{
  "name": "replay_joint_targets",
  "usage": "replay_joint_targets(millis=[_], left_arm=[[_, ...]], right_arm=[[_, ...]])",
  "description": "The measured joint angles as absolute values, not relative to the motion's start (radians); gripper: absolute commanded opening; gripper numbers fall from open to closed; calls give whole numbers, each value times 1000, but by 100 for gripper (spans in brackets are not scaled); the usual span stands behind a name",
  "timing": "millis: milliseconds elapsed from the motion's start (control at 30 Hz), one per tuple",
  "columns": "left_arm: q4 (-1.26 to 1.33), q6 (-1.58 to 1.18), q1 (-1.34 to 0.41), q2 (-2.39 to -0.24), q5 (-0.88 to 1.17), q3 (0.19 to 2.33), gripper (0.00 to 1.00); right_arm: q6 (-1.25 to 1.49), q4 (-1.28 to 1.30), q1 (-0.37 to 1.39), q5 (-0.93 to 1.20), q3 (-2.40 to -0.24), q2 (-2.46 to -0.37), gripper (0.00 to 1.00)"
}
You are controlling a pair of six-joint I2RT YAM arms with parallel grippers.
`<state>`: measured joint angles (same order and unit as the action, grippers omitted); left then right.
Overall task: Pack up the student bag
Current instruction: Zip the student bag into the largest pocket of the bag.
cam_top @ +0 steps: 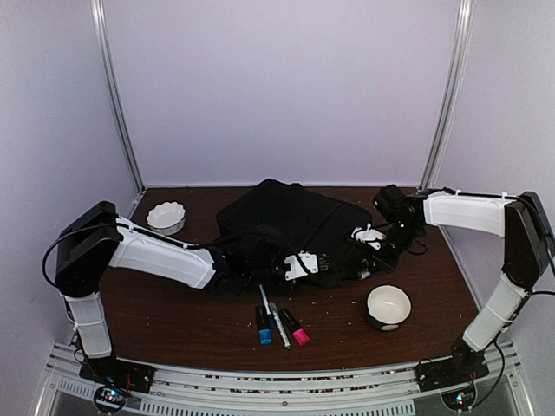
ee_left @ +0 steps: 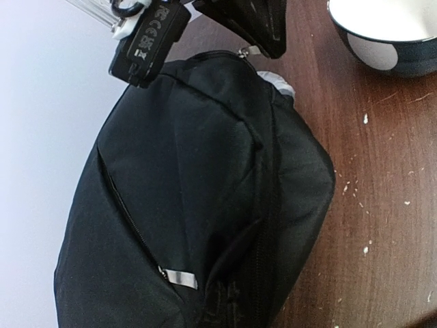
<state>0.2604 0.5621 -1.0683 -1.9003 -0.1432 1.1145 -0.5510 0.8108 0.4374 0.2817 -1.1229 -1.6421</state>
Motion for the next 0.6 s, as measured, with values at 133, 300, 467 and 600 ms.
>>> replay_joint_targets(millis=[133,300,467,600], left_arm=[[270,577,-1068,-1874,-163,1073,0],[262,583,-1062,-1830,-199,1004,39],[222,519,-1048,-1758,-207,980,60],[204,393,-1060,-1753,-143,1062,67]], right_arm=[[-556,818,395,253,-1171,-1687,0],[-558,839,382,253,-1221,-1746,0],[-552,859,430,257,-1228,-1748,0],[-543,883,491,270,-1228,-1735,0]])
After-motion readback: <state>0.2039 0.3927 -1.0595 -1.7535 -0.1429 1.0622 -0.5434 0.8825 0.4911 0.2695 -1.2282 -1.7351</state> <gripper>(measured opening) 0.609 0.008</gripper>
